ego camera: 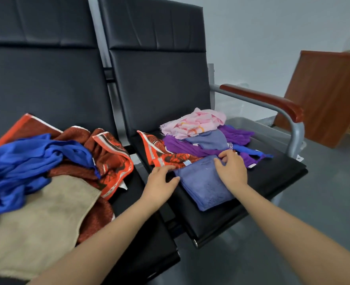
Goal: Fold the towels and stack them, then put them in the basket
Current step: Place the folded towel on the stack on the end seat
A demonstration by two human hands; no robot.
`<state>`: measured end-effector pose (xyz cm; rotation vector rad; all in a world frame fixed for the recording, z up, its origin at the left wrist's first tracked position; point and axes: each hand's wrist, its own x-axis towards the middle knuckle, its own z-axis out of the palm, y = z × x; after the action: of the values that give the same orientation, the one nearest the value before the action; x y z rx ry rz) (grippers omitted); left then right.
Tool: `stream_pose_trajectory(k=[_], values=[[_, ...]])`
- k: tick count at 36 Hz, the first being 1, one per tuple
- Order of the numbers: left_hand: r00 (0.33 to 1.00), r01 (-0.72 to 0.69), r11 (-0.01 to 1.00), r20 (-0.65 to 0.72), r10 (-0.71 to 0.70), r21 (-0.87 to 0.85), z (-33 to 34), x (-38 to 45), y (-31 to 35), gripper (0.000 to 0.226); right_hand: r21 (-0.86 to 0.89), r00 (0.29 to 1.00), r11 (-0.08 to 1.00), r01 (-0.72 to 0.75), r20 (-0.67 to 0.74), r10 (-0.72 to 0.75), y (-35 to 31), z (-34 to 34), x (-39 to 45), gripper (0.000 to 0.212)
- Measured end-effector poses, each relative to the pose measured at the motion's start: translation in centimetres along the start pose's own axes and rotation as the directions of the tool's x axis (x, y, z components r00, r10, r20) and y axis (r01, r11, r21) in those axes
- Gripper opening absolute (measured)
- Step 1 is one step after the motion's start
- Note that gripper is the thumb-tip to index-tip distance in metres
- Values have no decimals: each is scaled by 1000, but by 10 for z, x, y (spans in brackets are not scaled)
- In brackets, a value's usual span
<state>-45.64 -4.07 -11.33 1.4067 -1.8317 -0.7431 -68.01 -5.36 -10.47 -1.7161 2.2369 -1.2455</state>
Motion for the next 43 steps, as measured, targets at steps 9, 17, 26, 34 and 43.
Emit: stream_pose_trajectory(k=[9,17,26,34,43], values=[[994,34,998,-102,-28,58,-106,-49,-8,16,179,967,975,130,194,-165,-84,2,-37,8],[975,137,990,-180,-128,37,-159,-91,-24,14,246,910,951,185,323,-260,-160,39,-66,3],[967,219,973,-147,-207,69,-139,-87,-40,11,-450,970,885,119,245,-6,-90,44,4,55],[977,204,977,-82,-198,61,-93,-37,-30,10,-226,954,961,160,286,-91,-62,45,36,28],[922,374,898,-13,-388,-232,-14,36,-14,36,346,992,938,32,105,-73,-109,8,94,27]])
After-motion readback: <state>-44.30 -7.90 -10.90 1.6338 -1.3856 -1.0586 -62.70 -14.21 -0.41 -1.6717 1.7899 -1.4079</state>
